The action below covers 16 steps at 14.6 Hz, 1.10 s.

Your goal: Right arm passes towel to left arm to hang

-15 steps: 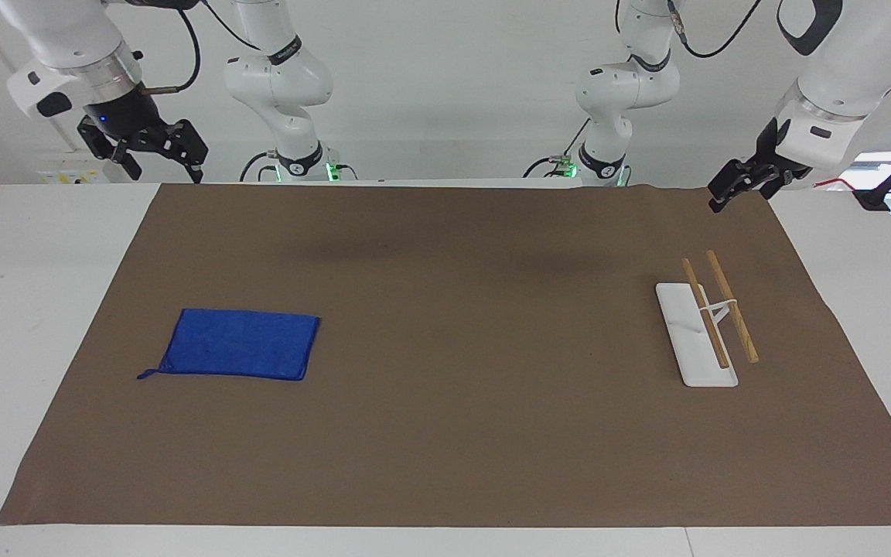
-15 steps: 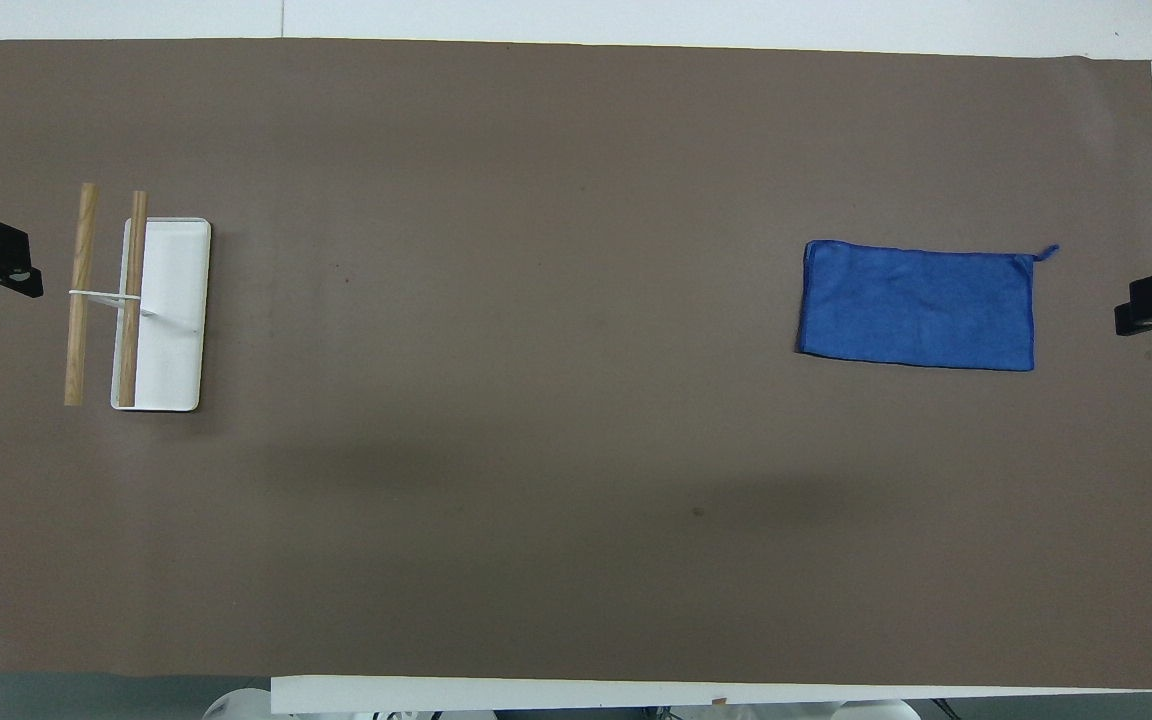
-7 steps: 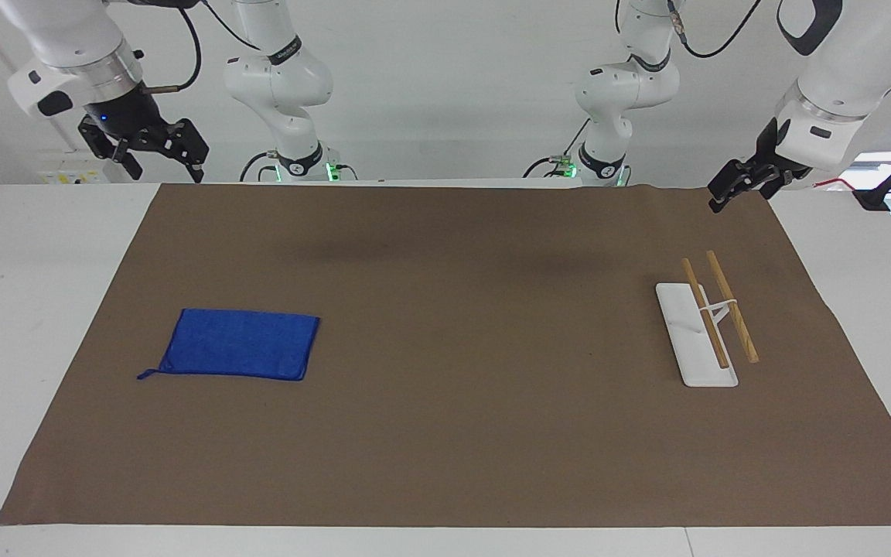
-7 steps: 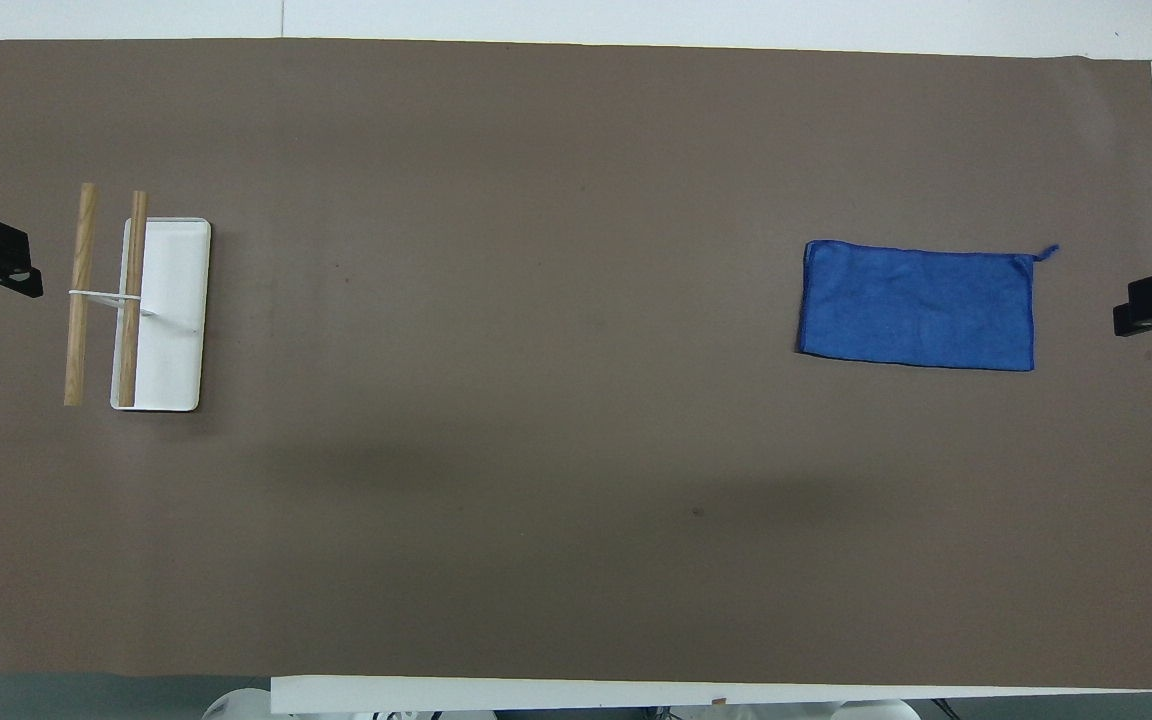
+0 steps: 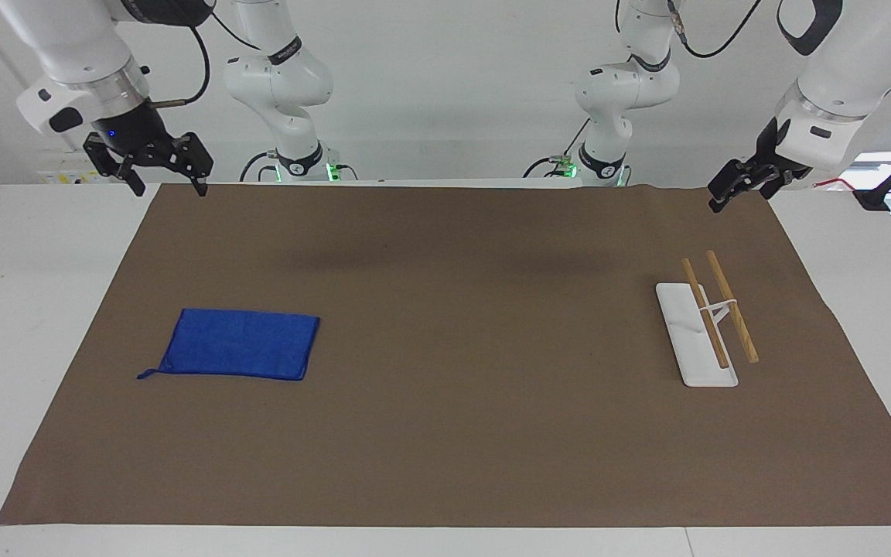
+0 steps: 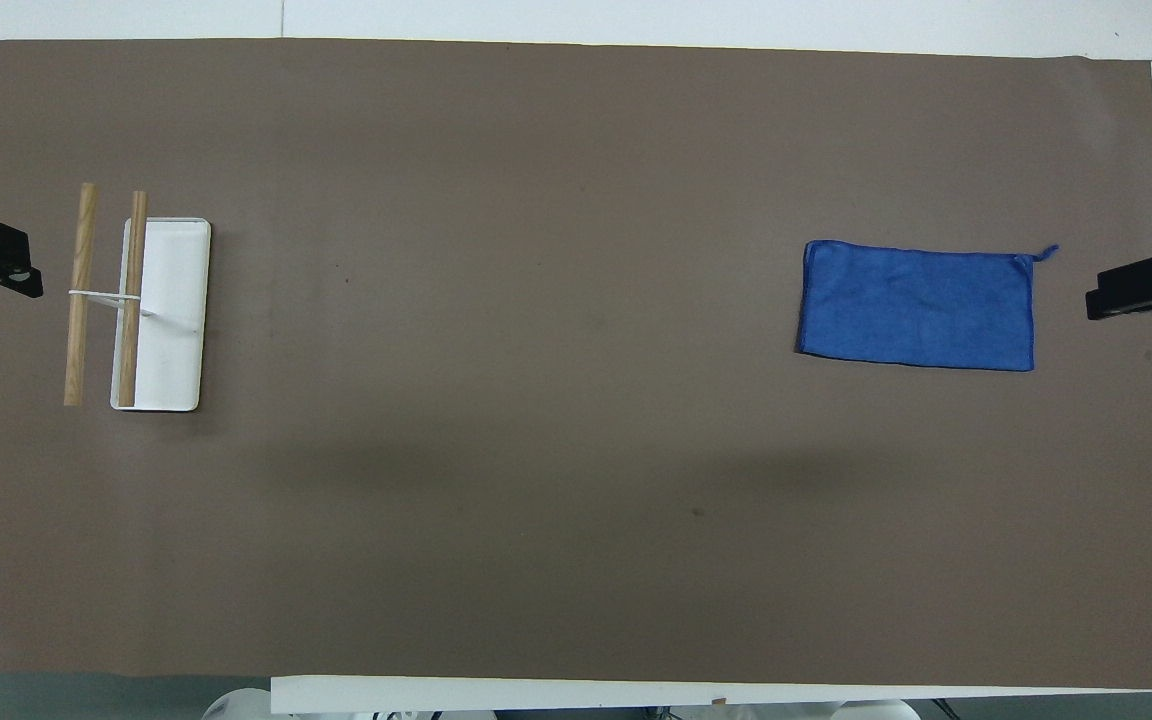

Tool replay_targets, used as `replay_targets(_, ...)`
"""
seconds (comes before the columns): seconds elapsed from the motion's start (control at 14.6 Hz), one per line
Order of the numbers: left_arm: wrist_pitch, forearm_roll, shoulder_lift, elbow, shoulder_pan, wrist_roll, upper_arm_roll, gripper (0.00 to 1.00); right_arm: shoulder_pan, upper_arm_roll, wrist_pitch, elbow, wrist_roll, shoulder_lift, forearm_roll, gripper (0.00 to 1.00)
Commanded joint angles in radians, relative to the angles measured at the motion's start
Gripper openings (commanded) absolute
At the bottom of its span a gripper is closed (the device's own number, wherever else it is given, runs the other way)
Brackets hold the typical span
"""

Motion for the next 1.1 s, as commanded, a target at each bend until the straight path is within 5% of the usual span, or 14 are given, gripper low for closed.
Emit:
replay_targets(0.0,-0.001,-0.004,-0.019,-0.013,0.005,-0.01,-0.002,1.0,0.013,0.004,0.171,-0.108,-0.013,0.074,0.017,1.0)
replay_targets(0.34,-0.001,-0.004,-0.019,-0.013,0.005,-0.01,-0.002,1.0,0.036,0.004,0.509,-0.323,-0.003,0.16,0.017,1.0)
replay_targets(1.03,-0.001,-0.004,-0.019,-0.013,0.005,-0.01,-0.002,1.0,-0.013,0.004,0.705,-0.421,-0.058,0.315,0.017,0.91)
